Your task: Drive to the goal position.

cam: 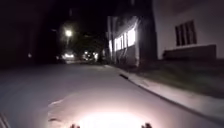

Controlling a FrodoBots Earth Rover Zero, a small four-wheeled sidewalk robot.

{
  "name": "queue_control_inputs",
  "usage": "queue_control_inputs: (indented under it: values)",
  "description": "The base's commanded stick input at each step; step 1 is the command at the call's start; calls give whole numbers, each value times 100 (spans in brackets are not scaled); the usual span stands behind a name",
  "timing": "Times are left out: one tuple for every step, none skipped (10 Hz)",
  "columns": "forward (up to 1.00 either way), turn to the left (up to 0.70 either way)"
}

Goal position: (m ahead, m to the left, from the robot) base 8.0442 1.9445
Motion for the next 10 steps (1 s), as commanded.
queue_control_inputs:
  values:
    - [70, 0]
    - [70, 0]
    - [70, 3]
    - [70, 14]
    - [70, 24]
    - [70, 33]
    - [70, 25]
    - [70, 12]
    - [70, 0]
    - [70, 0]
